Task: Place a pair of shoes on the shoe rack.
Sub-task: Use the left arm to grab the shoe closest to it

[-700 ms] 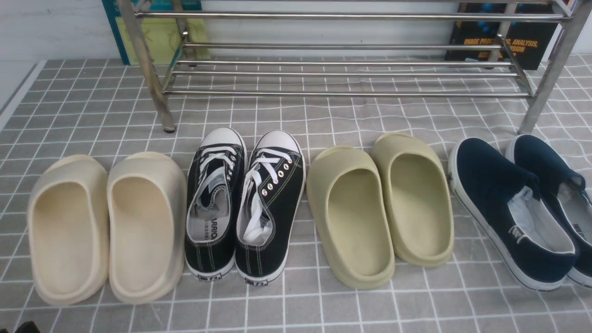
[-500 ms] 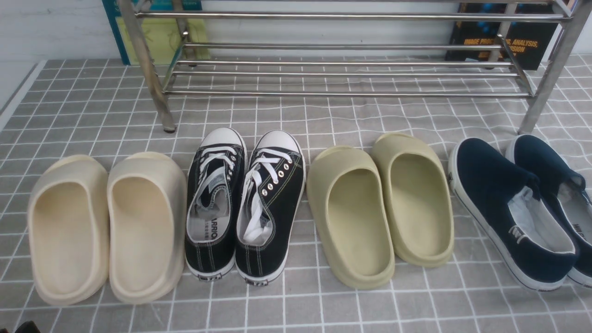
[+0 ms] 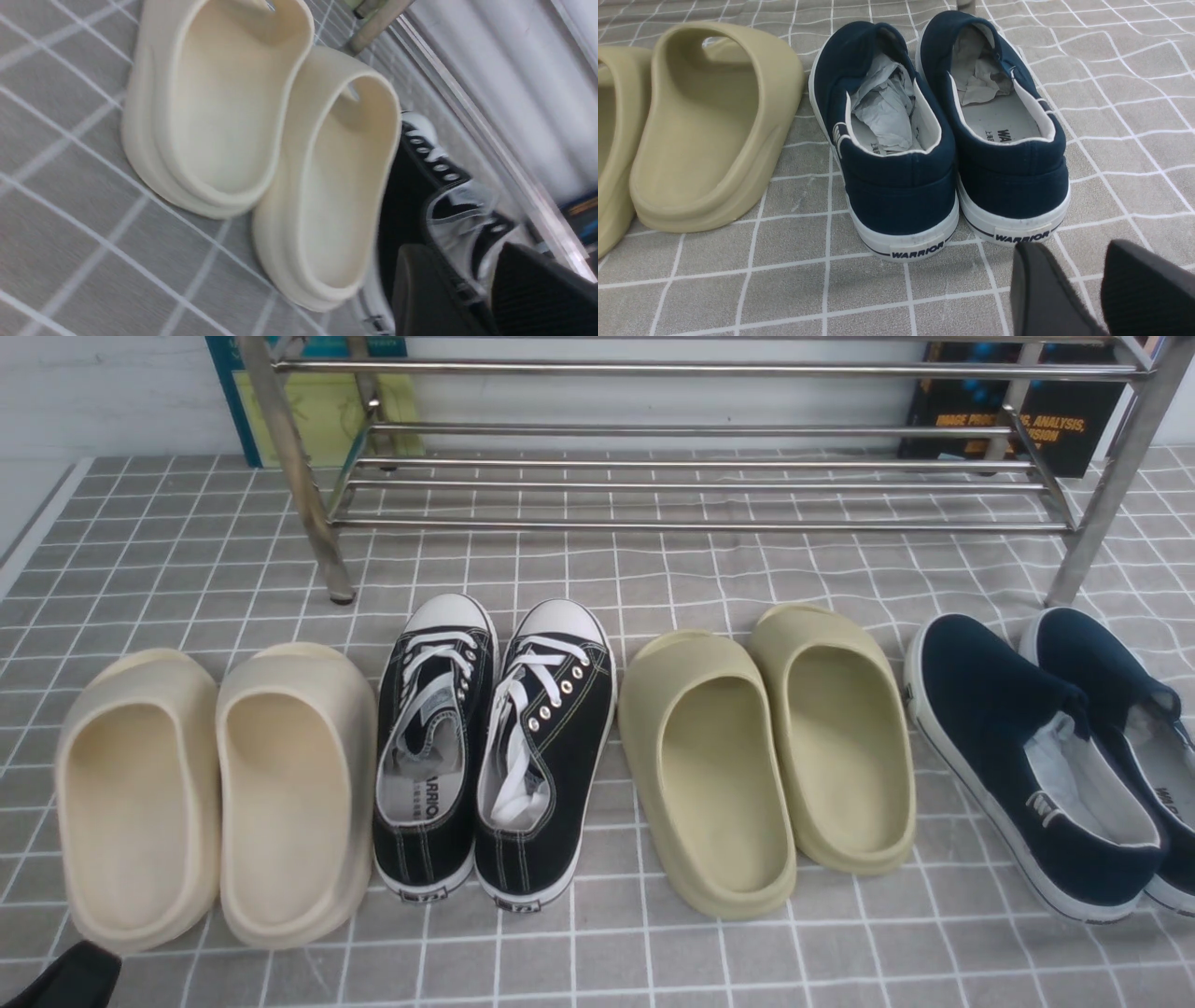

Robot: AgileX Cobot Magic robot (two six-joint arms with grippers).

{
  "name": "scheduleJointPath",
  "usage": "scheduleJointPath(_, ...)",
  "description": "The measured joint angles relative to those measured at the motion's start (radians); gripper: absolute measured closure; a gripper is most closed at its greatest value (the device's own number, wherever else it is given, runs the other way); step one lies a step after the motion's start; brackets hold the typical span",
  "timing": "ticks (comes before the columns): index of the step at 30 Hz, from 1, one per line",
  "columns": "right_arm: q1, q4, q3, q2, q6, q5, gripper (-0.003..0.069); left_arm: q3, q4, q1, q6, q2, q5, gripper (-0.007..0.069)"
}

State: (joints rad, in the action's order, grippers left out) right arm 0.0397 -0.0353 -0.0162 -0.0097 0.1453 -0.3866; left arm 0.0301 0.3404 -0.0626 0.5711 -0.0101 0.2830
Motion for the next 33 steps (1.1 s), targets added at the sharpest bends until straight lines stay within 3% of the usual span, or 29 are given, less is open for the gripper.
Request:
scheduleJointPath(2, 0.000, 0.000, 0.000, 0.000, 0.000, 0.000, 0.0420, 0.000, 0.126, 0.000, 0.078, 0.000, -0.012, 0.0386)
scheduleJointPath(6, 0.000, 0.000, 0.000, 0.000, 0.000, 0.000, 0.0420, 0.000, 0.238, 0.000, 0.127, 0.000, -0.012, 0.0386)
scheduleJointPath(33, 0.000, -0.001, 0.000, 0.000, 0.000, 0.000, 0.0420, 0.000, 0.278, 0.000, 0.095, 0.000, -0.038, 0.0386)
